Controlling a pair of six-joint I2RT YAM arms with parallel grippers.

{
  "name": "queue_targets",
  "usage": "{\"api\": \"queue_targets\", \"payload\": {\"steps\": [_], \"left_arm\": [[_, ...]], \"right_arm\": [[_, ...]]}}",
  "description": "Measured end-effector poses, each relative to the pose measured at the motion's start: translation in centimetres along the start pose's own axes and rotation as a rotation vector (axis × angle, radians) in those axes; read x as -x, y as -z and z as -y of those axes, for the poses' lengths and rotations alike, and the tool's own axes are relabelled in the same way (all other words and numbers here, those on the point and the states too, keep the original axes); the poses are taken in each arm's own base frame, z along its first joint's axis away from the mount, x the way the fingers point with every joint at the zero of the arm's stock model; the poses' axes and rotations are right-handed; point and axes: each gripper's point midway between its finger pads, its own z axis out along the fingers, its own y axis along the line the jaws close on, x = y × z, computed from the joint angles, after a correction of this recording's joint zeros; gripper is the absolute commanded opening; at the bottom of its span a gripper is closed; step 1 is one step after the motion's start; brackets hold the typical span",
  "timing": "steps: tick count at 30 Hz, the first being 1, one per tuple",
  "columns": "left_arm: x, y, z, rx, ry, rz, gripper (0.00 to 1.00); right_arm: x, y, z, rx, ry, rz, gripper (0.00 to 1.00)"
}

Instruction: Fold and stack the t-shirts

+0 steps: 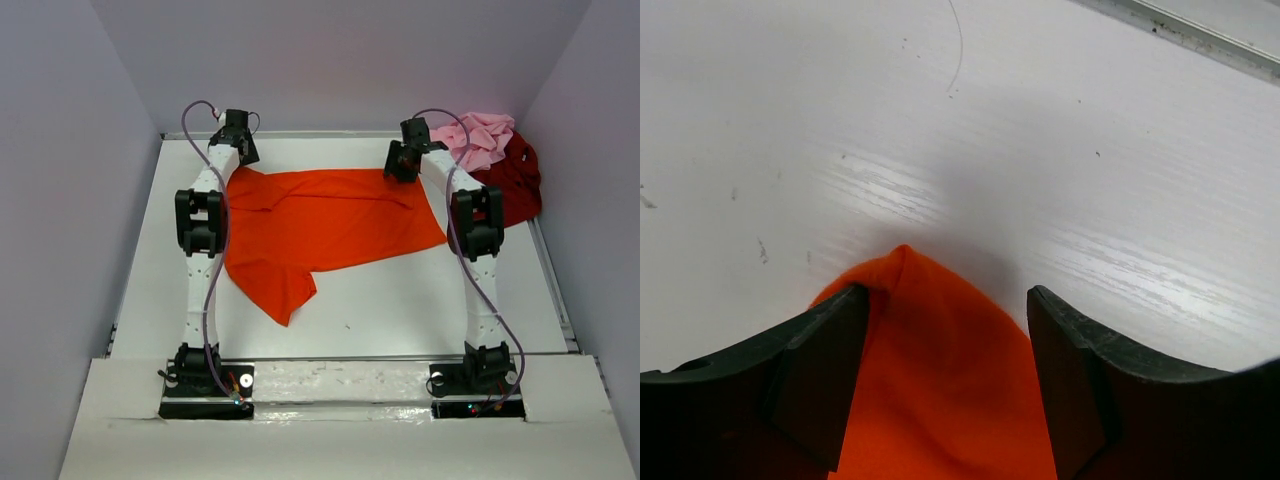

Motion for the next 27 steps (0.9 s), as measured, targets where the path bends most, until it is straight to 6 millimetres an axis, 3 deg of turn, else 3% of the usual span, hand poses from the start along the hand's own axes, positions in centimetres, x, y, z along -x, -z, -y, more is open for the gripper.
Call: {"api": "queue_targets", "payload": {"steps": [6,9,11,14,15,18,20,22,25,27], "left_arm": [[1.6,0.7,-1.0,0.004,0.025,0.026,0.75],[2.8,3.7,-1.4,-0.012,0.035,0.054,0.76],[4.0,7.6,-1.4,-0.033,0.04,0.091,0.79],[6.8,15.8,-0.2,-0.112,0.054,0.209,0.8],[8.0,20.1,0.8,-0.167,0.067,0.284,0.8],[8.1,28.6,2.5,-0.298,0.097,0.4,0.8],[5.1,33.9,3.4,-0.417,0.108,0.427,0.8],[1.8,35.1,3.1,-0.465,0.114,0.402,0.8],[-4.5,33.9,1.9,-0.474,0.12,0.302,0.8],[-9.7,31.5,1.5,-0.454,0.109,0.19,0.8]], "right_arm": [[-1.7,2.2,-0.1,0.066,0.028,0.001,0.56],[-1.6,4.8,-0.7,0.106,0.028,0.019,0.56],[-0.4,7.5,-1.4,0.136,0.024,0.064,0.56],[1.1,11.7,-2.0,0.168,0.021,0.142,0.56],[1.7,13.4,-2.0,0.173,0.017,0.179,0.56],[2.1,17.3,-1.6,0.169,-0.006,0.248,0.56],[1.7,19.0,-0.9,0.156,-0.033,0.277,0.55],[0.0,19.5,0.4,0.123,-0.063,0.271,0.55],[-3.3,18.5,2.3,0.062,-0.087,0.214,0.55],[-5.5,17.4,3.7,0.014,-0.095,0.163,0.55]]}}
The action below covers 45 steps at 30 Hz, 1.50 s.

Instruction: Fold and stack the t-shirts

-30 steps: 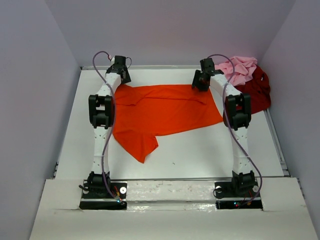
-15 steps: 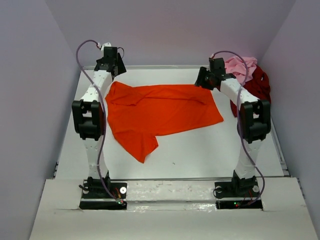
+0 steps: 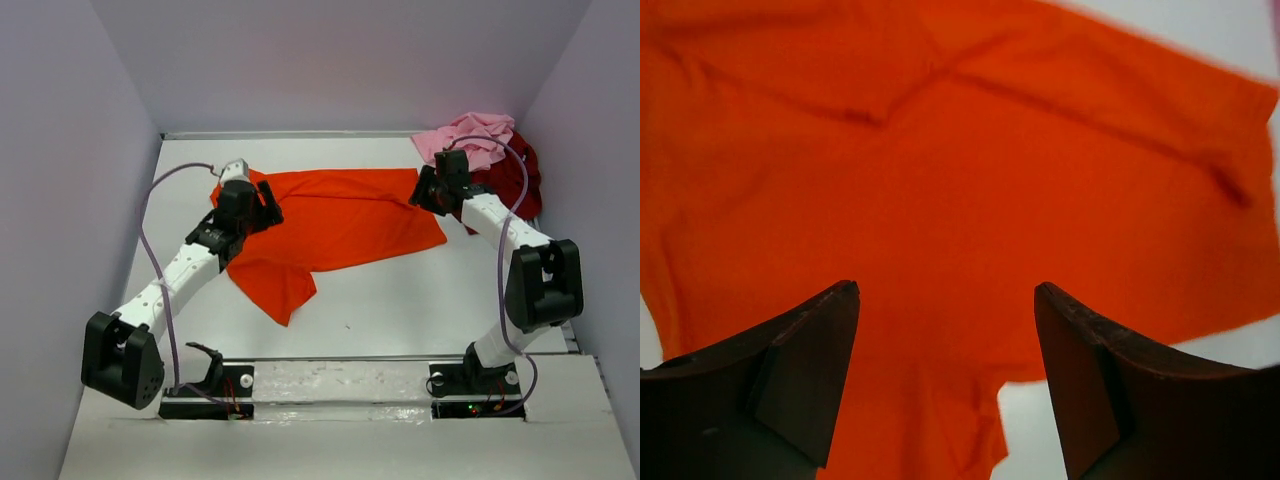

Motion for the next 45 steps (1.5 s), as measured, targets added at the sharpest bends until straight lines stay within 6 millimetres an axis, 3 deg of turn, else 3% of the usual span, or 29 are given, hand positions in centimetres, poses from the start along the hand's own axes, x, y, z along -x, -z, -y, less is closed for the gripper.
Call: {"api": "queue_targets", "payload": {"steps": [2,4,7,12,14,19,26,30,32,39,45], "left_arm": [[-5.8,0.0,-1.3,0.028,-0.011,-0.128,0.8],[-9.9,0.9,-1.3,0.019,-0.031,-0.214,0.8],[-13.0,2.7,-0.2,-0.031,-0.023,-0.27,0.8],[-14.7,5.2,2.5,-0.128,0.045,-0.281,0.8],[-16.5,6.9,3.6,-0.17,0.053,-0.313,0.8],[-19.1,9.3,4.2,-0.171,0.044,-0.368,0.8],[-23.2,10.6,1.8,-0.022,-0.045,-0.408,0.8],[-26.8,11.2,-1.2,0.141,-0.202,-0.456,0.81],[-27.6,11.4,-2.0,0.21,-0.266,-0.461,0.81],[-28.2,12.1,-0.4,0.328,-0.405,-0.399,0.81],[-27.8,12.5,-2.0,0.404,-0.461,-0.377,0.81]], "right_arm": [[-1.5,-0.5,1.0,-0.034,-0.004,-0.038,0.54],[-2.3,-0.9,1.3,-0.048,-0.007,-0.061,0.54],[-2.6,-1.1,1.2,-0.047,-0.011,-0.066,0.54],[-2.4,-1.5,1.2,-0.057,-0.011,-0.064,0.54],[-2.3,-1.8,1.4,-0.071,-0.012,-0.059,0.54],[-2.1,-2.0,2.6,-0.135,-0.036,-0.028,0.54],[-5.9,-1.8,6.3,-0.263,-0.078,-0.06,0.54],[-5.9,-1.8,6.4,-0.266,-0.082,-0.056,0.54],[-5.8,-1.8,6.3,-0.262,-0.083,-0.051,0.53],[-5.8,-1.8,6.2,-0.257,-0.084,-0.052,0.53],[-5.8,-1.8,6.2,-0.256,-0.083,-0.052,0.53]]}}
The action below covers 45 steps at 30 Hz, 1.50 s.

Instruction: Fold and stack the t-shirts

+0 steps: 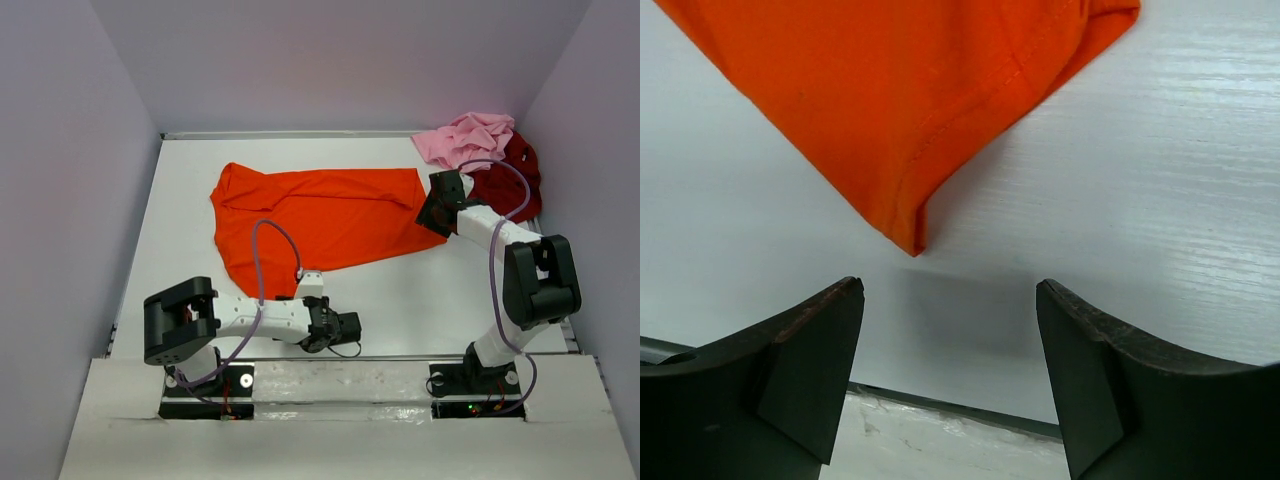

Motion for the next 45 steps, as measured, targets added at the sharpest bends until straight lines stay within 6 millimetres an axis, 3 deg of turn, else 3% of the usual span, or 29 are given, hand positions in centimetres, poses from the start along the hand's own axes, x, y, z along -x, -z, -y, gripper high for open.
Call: {"api": "queue_targets", "payload": {"steps": [11,19,29,32,33,36,37,38,40,45], "left_arm": [[0.2,0.4,-3.5,0.096,-0.029,0.011,0.81],[-0.7,-1.2,-3.8,0.167,-0.076,0.025,0.81],[1.0,-2.4,-4.5,0.227,-0.087,0.061,0.76],[1.3,-2.7,-4.3,0.222,-0.083,0.058,0.62],[1.3,-2.8,-4.1,0.217,-0.079,0.058,0.48],[1.2,-3.0,-3.8,0.207,-0.087,0.055,0.33],[1.1,-3.0,-3.7,0.204,-0.089,0.056,0.18],[1.1,-3.1,-3.6,0.202,-0.091,0.056,0.16],[1.1,-3.2,-3.3,0.193,-0.099,0.056,0.0],[1.2,-3.3,-2.9,0.175,-0.116,0.057,0.0]], "right_arm": [[0.1,0.0,0.0,-0.002,-0.001,0.005,0.53],[0.1,0.0,-0.2,0.007,-0.002,0.003,0.53],[-0.1,0.0,-0.4,0.02,-0.001,-0.006,0.52],[-0.1,0.0,-0.4,0.023,-0.001,-0.007,0.52],[-0.1,0.1,-0.5,0.025,-0.001,-0.008,0.52],[-0.1,0.1,-0.5,0.025,-0.001,-0.009,0.52],[-0.1,0.1,-0.5,0.025,0.0,-0.008,0.51],[-0.1,0.0,-0.5,0.025,0.001,-0.008,0.51],[0.0,0.0,-0.3,0.019,0.007,-0.005,0.53],[0.4,0.1,0.7,-0.037,0.014,0.015,0.58]]}}
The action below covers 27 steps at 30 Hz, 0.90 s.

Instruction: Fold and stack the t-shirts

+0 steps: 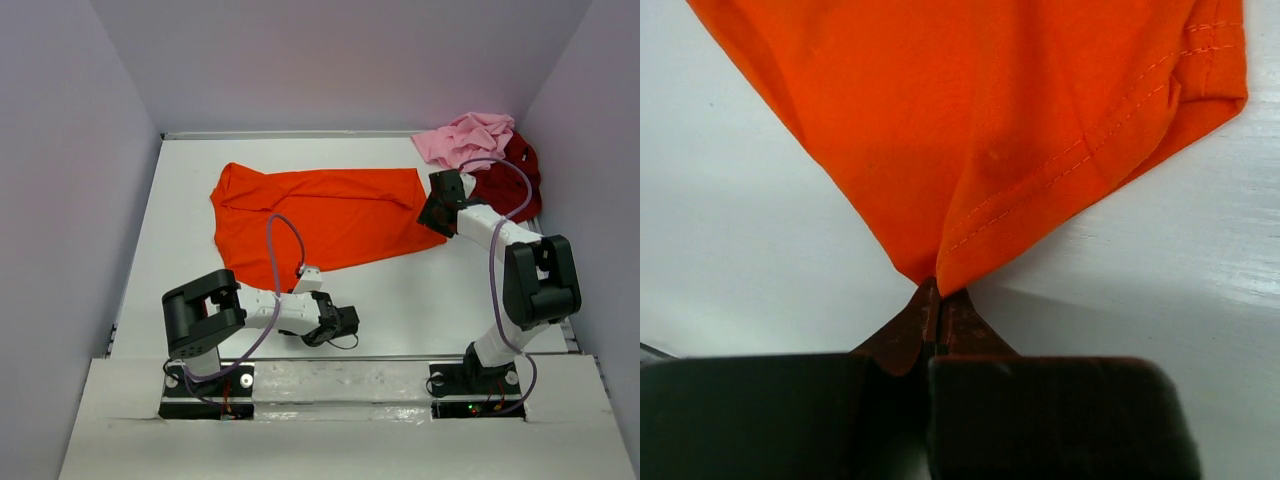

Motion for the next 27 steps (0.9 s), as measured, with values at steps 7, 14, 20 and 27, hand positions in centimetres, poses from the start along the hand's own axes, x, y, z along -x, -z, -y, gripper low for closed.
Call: {"api": "queue_targets", "payload": {"steps": [7,14,20,27], "left_arm": [[0.3,0.1,0.7,-0.035,-0.008,0.007,0.0],[0.6,0.6,0.9,-0.064,0.0,0.016,0.0],[0.7,0.8,1.0,-0.074,0.006,0.018,0.0],[0.7,0.9,1.0,-0.075,0.006,0.019,0.0]], "right_arm": [[1.4,1.9,1.9,-0.074,-0.014,0.054,0.6],[1.2,1.8,2.7,-0.111,-0.018,0.049,0.59],[-1.3,0.2,3.2,-0.139,-0.002,-0.033,0.59],[-2.5,-0.1,3.2,-0.134,-0.001,-0.077,0.57]]}}
